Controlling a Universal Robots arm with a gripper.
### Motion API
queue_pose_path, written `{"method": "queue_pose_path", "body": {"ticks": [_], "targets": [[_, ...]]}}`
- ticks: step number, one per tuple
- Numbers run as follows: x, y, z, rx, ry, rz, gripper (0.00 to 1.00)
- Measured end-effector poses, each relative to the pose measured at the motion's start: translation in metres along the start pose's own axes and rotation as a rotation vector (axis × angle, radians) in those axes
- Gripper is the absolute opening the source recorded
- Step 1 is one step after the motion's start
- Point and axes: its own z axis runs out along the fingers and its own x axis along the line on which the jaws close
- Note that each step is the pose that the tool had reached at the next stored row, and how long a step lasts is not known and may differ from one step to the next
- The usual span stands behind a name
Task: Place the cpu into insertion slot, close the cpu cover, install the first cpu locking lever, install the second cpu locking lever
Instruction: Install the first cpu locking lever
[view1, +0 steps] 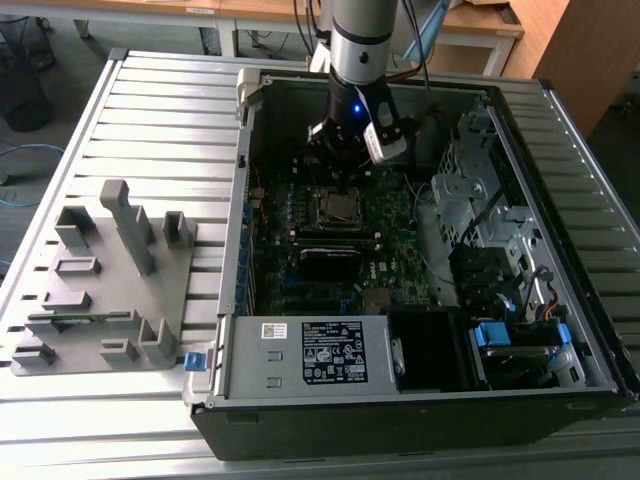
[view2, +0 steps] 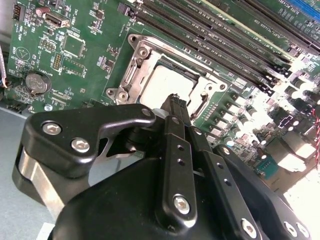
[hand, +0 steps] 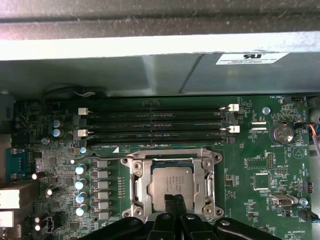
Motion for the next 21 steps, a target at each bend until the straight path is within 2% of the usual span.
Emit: {"method": "queue_pose_path", "body": {"ticks": [10, 21], "targets": [[0.0209, -0.0011, 0.0017, 0.0001, 0.0, 0.0, 0.11], [0.0222, -0.0012, 0.0017, 0.0001, 0.0, 0.0, 0.11]]}}
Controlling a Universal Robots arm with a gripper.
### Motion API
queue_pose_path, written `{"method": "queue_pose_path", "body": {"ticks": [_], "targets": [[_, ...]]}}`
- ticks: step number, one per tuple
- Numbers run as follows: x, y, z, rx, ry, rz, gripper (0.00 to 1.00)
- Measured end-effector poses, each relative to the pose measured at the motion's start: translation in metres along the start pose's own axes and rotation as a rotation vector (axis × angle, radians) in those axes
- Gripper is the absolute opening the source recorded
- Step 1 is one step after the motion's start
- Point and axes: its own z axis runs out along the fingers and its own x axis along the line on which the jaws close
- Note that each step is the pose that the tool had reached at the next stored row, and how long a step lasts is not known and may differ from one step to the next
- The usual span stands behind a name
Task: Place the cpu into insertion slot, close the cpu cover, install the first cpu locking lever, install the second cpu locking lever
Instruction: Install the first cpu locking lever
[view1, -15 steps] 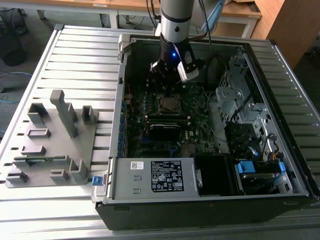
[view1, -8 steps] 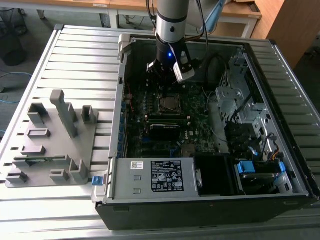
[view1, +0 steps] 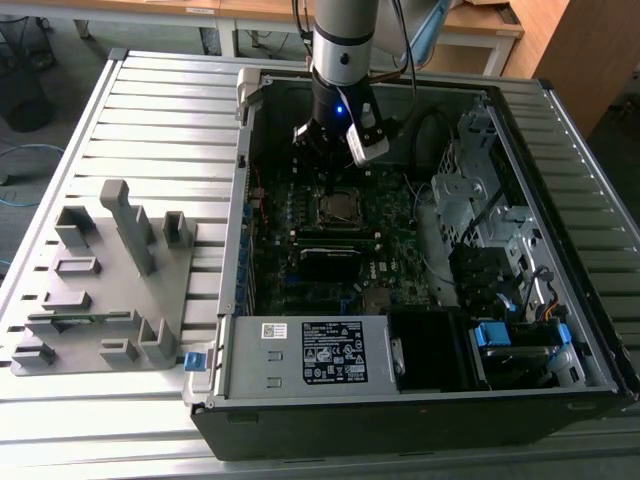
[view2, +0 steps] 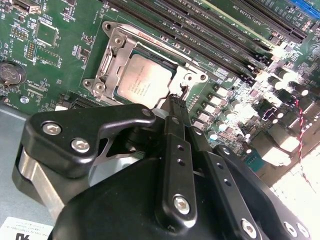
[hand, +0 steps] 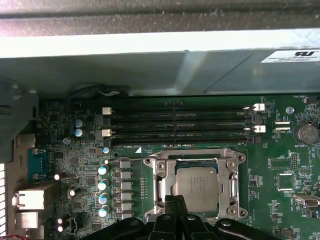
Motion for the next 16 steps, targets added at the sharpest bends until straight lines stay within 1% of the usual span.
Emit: {"method": "queue_pose_path", "body": {"ticks": [5, 8, 13, 16], "targets": [[0.001, -0.0001, 0.0001, -0.0001, 0.0, 0.0, 0.11], [0.0051, -0.0003, 0.0001, 0.0001, -0.0001, 0.0, 0.11], [0.0142, -0.0007, 0.0003, -0.0001, -0.0008, 0.0, 0.11], [0.0147, -0.0007, 0.0003, -0.0001, -0.0007, 0.0, 0.11]]}}
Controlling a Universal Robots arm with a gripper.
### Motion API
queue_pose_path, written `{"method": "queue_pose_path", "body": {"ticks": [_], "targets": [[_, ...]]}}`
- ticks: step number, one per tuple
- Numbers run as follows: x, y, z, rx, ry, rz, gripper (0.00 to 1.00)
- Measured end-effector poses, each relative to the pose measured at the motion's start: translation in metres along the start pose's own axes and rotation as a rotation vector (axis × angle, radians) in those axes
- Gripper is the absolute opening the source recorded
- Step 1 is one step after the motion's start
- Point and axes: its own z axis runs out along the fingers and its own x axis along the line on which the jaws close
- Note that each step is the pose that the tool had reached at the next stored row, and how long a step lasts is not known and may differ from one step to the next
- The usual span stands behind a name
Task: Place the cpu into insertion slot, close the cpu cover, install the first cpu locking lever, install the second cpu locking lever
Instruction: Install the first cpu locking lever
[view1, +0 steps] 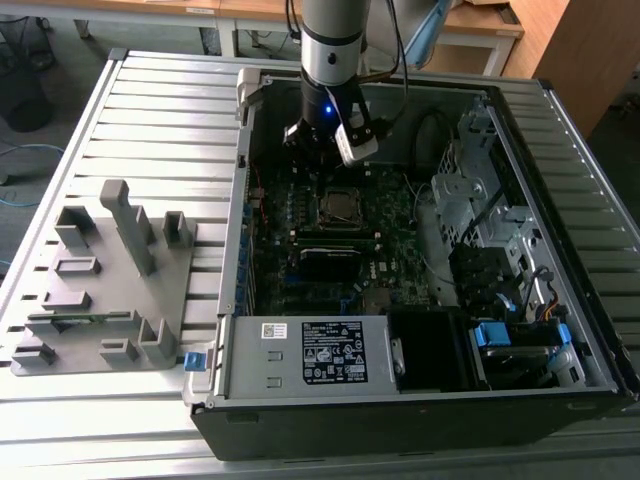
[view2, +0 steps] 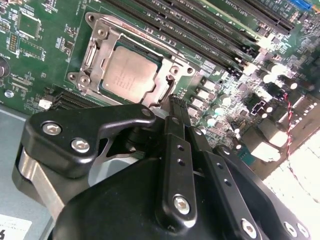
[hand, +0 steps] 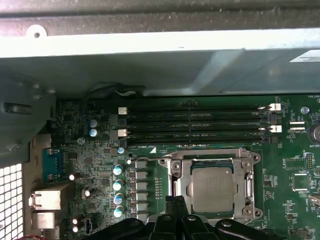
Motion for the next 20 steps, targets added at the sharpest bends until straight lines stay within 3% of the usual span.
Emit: {"method": "queue_pose_path", "body": {"ticks": [4, 11, 16, 20], "targets": [[0.0, 0.0, -0.0032, 0.0001, 0.0, 0.0, 0.11], [-0.0003, 0.0004, -0.0174, 0.0001, -0.0006, 0.0, 0.11], [0.001, 0.0004, -0.0179, -0.0002, -0.0015, 0.0, 0.11], [0.0084, -0.0001, -0.0171, -0.0001, -0.0028, 0.0, 0.11]]}}
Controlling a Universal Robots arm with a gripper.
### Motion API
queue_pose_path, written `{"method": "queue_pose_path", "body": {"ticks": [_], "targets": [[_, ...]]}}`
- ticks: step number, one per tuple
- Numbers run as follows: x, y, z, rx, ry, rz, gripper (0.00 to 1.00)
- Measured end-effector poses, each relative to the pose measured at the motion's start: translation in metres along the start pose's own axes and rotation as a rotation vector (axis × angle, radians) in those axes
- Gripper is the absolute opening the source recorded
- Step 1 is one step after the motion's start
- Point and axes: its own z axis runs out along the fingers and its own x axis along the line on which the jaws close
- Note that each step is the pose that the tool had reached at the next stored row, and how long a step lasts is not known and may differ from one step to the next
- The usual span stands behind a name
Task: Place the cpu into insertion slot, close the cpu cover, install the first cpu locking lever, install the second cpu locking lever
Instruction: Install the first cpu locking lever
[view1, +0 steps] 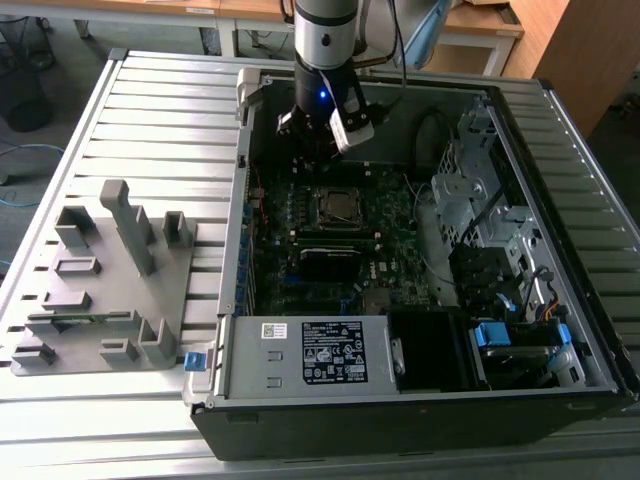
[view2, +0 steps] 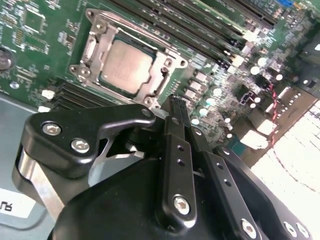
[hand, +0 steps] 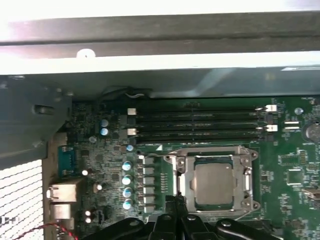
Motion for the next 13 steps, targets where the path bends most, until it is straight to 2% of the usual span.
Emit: {"method": "queue_pose_path", "body": {"ticks": [6, 8, 9, 11, 12, 13], "targets": [[0.0122, -0.0006, 0.0011, -0.0001, -0.0012, 0.0, 0.11], [0.0147, -0.0007, 0.0011, -0.0023, -0.0038, 0.0, 0.11], [0.0152, -0.0007, 0.0012, -0.0117, -0.007, 0.0, 0.11], [0.0157, -0.0007, 0.0011, -0.0416, -0.0117, 0.001, 0.11], [0.0158, -0.0007, 0.0012, -0.0532, -0.0136, 0.001, 0.11], [0.0158, -0.0007, 0.0011, -0.0584, -0.0147, 0.001, 0.11]]}}
